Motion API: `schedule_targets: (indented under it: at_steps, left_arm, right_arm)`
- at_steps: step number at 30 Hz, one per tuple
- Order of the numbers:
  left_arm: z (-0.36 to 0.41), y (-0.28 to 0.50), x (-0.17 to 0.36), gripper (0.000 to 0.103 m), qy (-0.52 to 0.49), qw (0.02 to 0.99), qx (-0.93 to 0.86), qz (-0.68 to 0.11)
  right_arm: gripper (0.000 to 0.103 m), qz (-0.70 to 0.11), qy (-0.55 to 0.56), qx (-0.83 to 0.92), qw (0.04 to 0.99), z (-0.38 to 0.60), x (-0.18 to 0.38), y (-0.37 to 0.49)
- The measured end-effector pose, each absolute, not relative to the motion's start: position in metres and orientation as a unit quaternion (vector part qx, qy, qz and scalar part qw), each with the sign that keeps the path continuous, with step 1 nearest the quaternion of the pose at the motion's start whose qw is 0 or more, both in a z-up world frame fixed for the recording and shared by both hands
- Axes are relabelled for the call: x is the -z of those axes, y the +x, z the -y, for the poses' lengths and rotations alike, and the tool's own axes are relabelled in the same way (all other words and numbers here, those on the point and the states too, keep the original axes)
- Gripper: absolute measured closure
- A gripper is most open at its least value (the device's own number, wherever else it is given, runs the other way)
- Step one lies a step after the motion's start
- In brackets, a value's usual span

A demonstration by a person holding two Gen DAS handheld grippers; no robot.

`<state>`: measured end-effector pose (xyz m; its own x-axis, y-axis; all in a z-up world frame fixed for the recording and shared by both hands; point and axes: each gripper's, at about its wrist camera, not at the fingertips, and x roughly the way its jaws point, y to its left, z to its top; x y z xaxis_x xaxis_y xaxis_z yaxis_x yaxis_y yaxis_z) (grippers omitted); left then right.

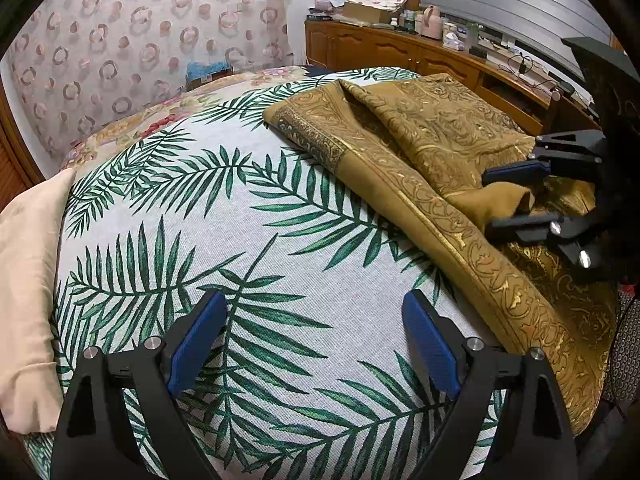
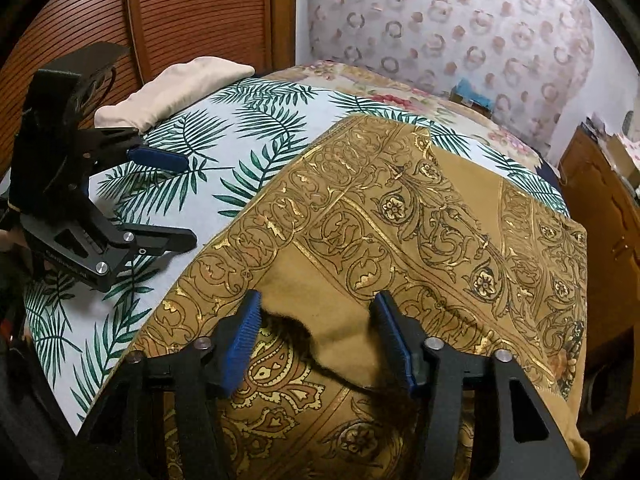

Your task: Fold small clothes

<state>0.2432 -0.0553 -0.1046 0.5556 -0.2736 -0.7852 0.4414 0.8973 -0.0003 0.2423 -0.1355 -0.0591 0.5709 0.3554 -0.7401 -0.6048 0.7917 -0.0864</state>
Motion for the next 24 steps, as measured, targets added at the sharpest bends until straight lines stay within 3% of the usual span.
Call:
schedule_targets:
  at_steps: [2,4,15,24]
  left_arm:
    - [0.055,0.243,0.105,0.013,0.098,0.876,0.204,-0.425]
    - [0.057,0.243,0.105,0.013,0.098,0.876,0.204,-0.425]
    - [0.057,0.242,0.104,0.013,0.100,0.877,0.202,-0.424]
    - [0.065,0.227,0.084,0.013,0.069,0.894,0.216,-0.386]
  right_arm:
    - [0.081,-0.373,-0.168,-0.279,0.869,0.137,0.058,0.241]
    - [0.094,-0.370,-0.171,-0.271,0.872,0.142,0.054,0.240]
    - [0.096,-0.324,-0.159,-0.201,0.911,0.204,-0.002,0.280]
    - [0.096,-0.350,-0.115,-0.135,0.920,0.249,0.001,0.352]
